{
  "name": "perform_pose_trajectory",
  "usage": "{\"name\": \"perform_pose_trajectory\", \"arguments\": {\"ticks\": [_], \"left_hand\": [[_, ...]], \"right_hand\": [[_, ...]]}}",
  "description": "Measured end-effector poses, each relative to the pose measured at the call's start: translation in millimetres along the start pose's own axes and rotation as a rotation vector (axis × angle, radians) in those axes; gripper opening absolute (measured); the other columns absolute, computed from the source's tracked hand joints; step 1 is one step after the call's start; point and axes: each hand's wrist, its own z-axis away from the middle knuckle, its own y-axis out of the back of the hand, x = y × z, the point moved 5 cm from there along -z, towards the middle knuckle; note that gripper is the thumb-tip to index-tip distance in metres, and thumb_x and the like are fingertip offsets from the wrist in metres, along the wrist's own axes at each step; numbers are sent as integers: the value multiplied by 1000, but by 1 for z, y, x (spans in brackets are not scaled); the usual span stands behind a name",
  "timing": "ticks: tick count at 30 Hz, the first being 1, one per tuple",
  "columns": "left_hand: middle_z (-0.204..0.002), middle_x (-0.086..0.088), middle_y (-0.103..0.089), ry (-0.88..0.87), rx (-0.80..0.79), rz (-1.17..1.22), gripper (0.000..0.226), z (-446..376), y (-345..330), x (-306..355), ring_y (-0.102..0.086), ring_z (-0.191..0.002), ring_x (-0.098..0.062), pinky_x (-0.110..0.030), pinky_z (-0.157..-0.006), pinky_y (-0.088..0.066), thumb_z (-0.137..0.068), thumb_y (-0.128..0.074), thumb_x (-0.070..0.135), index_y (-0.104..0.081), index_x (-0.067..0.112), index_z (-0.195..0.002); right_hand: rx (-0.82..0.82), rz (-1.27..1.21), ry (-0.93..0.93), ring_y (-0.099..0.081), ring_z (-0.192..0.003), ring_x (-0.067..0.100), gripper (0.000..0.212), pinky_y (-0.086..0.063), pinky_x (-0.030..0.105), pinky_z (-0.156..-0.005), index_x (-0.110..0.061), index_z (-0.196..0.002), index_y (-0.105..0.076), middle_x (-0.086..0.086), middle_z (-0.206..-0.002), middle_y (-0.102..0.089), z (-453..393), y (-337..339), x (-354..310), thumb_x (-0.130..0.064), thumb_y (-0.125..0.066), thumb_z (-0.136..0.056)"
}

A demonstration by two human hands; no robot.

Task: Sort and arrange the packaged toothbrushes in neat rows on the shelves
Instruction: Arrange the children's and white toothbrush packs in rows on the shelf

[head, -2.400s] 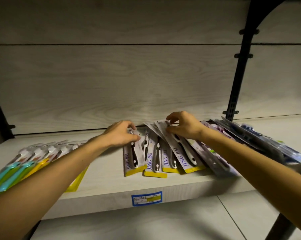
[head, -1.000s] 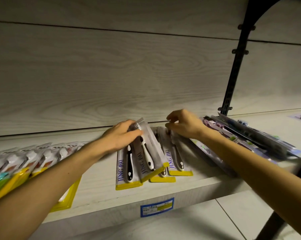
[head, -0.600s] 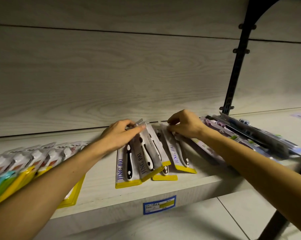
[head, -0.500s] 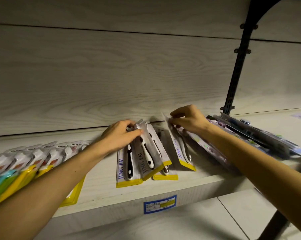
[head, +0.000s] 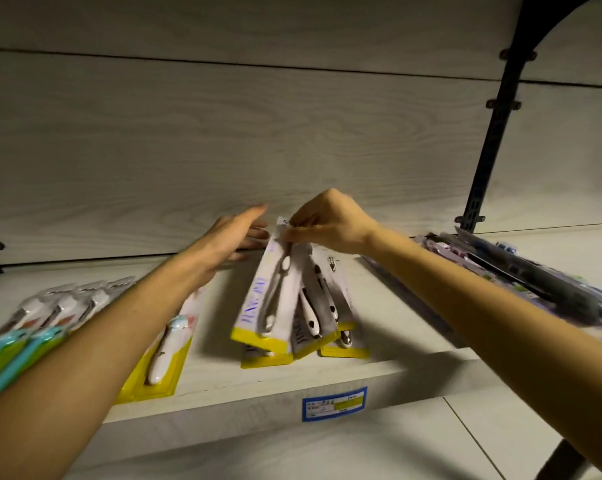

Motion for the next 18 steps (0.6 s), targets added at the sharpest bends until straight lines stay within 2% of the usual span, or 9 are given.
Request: {"name": "perform_pose_trajectory", "arguments": {"ticks": [2,4,7,9,12,15,18], "left_hand": [[-97,0,-78,20,-47,-36,33,2,3,-5,-72,-85,-14,-28,-75,-53,-94,-61,45,-69,17,-109],[-95,-4,-76,16,-53,-106,18,2,2,-11,-69,-72,-11,-21,-57,-47,-93,-67,30,-68,16,-105],[-92,-7,-70,7,-48,-197,12,-2,0,-17,-61,-60,-5,-18,-49,-37,-93,-69,18,-67,16,-105],[-92,-6,-68,7,-53,-221,9,-4,2,-19,-59,-61,-8,-18,-48,-38,-94,-68,21,-69,17,-101],[-91,-2,-68,-6,-137,-229,17,-1,-1,-19,-55,-71,-13,-23,-55,-39,-93,-67,36,-73,23,-102],[-99,6,-67,-60,-231,-312,32,6,-11,-18,-53,-68,-4,-23,-55,-38,-89,-68,48,-68,31,-117],[-118,6,-66,-90,-253,-346,51,6,-14,-19,-57,-80,1,-14,-62,-43,-88,-71,46,-60,27,-134]], "right_hand": [[-31,25,-41,-70,-93,18,36,-55,36,-82,-18,-106,-78,1,-100,-77,-3,-14,-4,-46,-76,-83],[-72,6,-81,-69,-94,18,39,-55,36,-84,-16,-109,-76,2,-105,-76,-2,-21,3,-48,-71,-88],[-26,10,-168,-69,-93,22,24,-55,37,-83,-14,-103,-77,4,-101,-76,7,-16,32,-33,-64,-95],[-66,95,-225,-68,-104,28,25,-53,34,-87,-10,-112,-75,9,-111,-74,14,-18,50,-18,-62,-92],[-167,111,-298,-66,-105,28,30,-51,35,-91,-8,-116,-73,11,-115,-73,24,-28,68,-14,-56,-92],[-222,-26,-327,-64,-99,21,28,-49,31,-90,-9,-111,-75,5,-106,-73,28,-28,71,-15,-53,-94],[-306,1,-293,-61,-109,18,32,-45,28,-97,-12,-126,-68,1,-116,-68,32,-26,67,-17,-55,-96]]}}
